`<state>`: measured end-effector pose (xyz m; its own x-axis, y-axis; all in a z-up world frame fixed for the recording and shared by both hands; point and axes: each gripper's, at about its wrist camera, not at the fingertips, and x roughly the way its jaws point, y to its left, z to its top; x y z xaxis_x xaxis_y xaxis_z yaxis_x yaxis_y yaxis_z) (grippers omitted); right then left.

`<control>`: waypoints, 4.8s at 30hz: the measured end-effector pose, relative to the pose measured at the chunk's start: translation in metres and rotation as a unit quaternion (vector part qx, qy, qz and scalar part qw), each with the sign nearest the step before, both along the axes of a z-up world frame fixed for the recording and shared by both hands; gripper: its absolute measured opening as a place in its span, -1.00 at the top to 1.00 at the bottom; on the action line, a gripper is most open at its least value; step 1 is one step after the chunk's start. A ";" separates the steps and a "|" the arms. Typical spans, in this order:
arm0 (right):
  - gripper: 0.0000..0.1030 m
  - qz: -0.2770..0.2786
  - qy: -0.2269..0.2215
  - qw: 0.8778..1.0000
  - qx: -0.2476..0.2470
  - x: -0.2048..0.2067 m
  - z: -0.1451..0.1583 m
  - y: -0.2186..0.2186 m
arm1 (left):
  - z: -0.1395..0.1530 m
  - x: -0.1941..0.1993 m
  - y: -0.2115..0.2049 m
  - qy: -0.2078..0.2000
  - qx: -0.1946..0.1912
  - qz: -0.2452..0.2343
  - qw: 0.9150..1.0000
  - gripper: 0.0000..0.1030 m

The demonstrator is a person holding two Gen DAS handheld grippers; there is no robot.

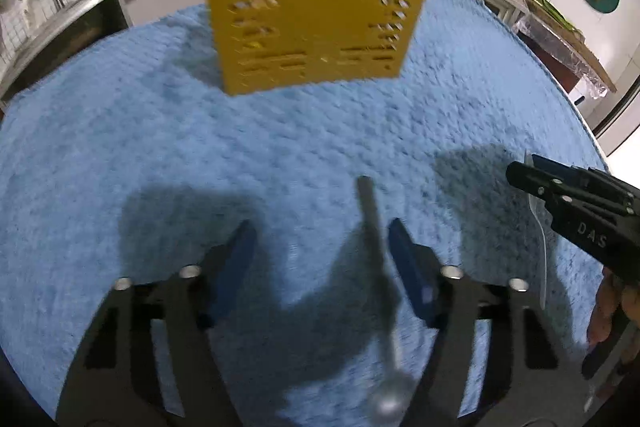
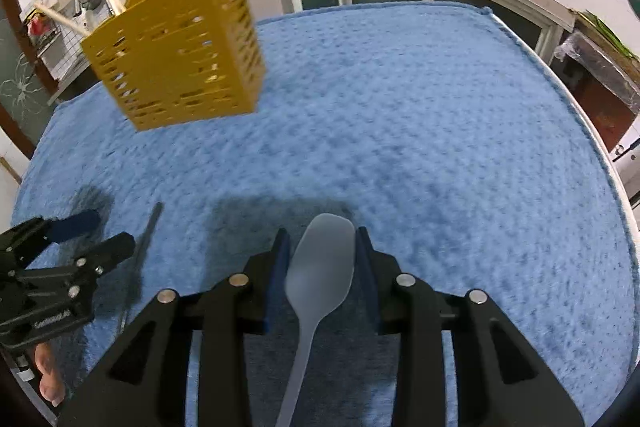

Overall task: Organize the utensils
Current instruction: 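Grasp the metal spoon with the left tool while the right tool grasps the white spoon, then lift both spoons and carry them over the yellow holder, then lower both spoons into the holder and open both tools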

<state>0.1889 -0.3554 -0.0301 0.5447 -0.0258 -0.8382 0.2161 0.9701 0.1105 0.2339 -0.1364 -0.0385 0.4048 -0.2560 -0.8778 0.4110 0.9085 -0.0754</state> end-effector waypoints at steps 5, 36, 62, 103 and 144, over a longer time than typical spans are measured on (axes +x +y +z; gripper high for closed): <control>0.35 -0.010 -0.001 1.000 0.002 -0.001 -0.003 -0.013 | -0.006 0.006 -0.018 0.023 0.003 0.001 1.000 0.11; 0.41 0.026 -0.081 0.996 -0.002 -0.010 0.047 -0.001 | 0.049 0.010 0.015 -0.024 -0.078 0.039 0.996 0.85; 0.84 0.055 -0.174 0.982 -0.048 0.000 0.117 0.023 | 0.127 0.002 0.056 -0.152 -0.114 0.047 0.981 0.97; 0.89 0.032 -0.307 0.949 0.070 0.100 0.223 0.019 | 0.218 0.095 0.005 -0.242 -0.069 0.040 0.967 0.97; -0.78 0.059 -0.287 0.954 -0.060 -0.049 0.144 0.041 | 0.167 -0.049 0.100 -0.283 -0.090 0.113 0.948 -0.90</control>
<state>0.1398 -0.3146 0.1134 0.9181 -0.0126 -0.3961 0.0411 0.9971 0.0636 0.1850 -0.0364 0.1286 0.8603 -0.2312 -0.4543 0.2274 0.9717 -0.0638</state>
